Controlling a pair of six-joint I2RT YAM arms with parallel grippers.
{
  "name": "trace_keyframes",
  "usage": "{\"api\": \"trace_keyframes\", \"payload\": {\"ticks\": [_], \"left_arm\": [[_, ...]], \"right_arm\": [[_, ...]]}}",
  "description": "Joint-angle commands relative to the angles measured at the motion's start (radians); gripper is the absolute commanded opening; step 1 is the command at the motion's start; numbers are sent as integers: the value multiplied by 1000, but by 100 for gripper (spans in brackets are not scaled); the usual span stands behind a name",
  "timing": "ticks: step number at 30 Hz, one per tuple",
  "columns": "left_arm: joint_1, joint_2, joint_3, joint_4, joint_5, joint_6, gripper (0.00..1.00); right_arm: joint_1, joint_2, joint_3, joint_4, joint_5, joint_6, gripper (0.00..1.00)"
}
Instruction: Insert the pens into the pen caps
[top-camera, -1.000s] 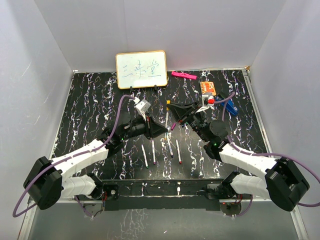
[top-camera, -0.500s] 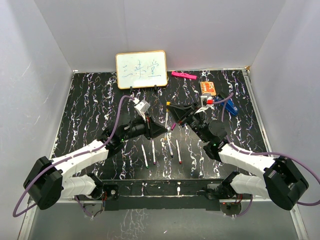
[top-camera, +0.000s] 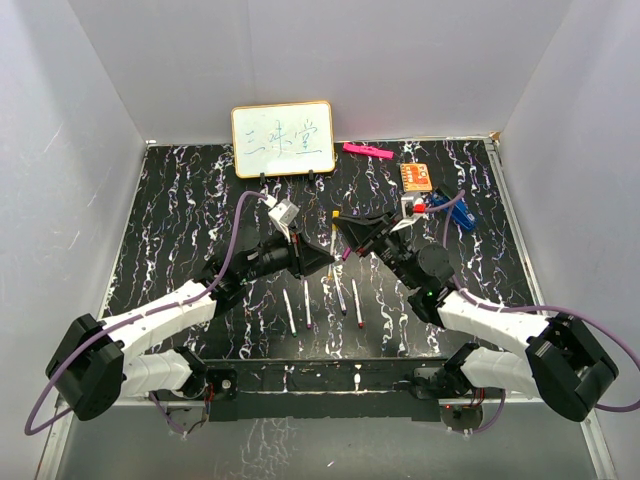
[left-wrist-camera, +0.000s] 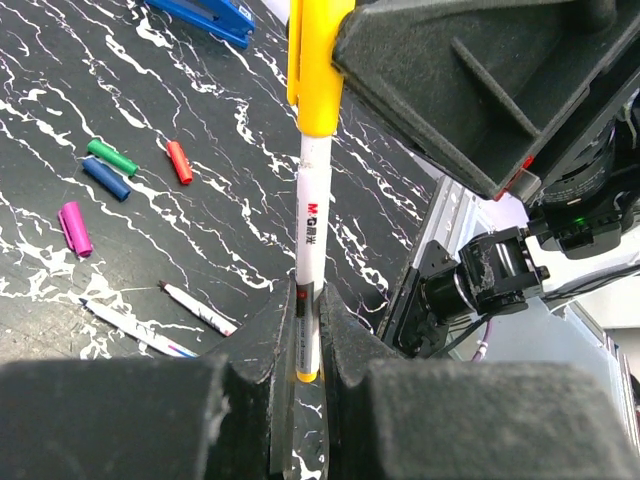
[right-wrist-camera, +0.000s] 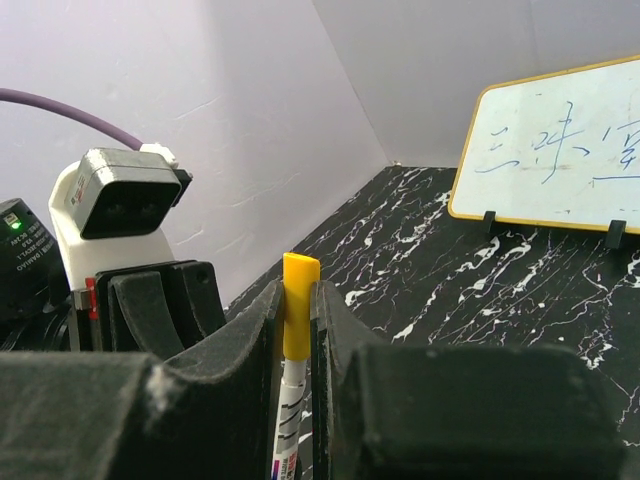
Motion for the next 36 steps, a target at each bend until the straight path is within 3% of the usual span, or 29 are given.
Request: {"api": "trace_keyframes", "payload": {"ticks": [1,6,20,36], "left_arm": [[-5,-21,1,85,9,-10,0],[-5,-19,-11,142,-9,-29,0],[-4,-46,22,241,-127,12,0],[-3,-36,111,292,-191,74,0]], "right_arm": [[3,9,-9,71,-17,13,0],[3,29,-3,60,-43,28,0],[9,24,10,-167,-48,-3,0],[68,56,-39,-265,-36,-12,0]]}}
